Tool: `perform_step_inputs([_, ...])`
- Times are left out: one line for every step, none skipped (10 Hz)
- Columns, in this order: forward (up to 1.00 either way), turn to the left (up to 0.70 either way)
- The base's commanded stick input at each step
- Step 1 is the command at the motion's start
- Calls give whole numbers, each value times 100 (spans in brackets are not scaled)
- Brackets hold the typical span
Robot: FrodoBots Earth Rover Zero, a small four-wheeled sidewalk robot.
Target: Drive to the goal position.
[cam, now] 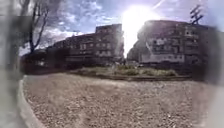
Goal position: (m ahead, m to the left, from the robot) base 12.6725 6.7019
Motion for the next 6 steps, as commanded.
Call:
perform_step_inputs([70,35])
perform_step_inputs([70,35])
perform_step_inputs([70,35])
perform_step_inputs([70,35])
perform_step_inputs([70,35])
perform_step_inputs([70,35])
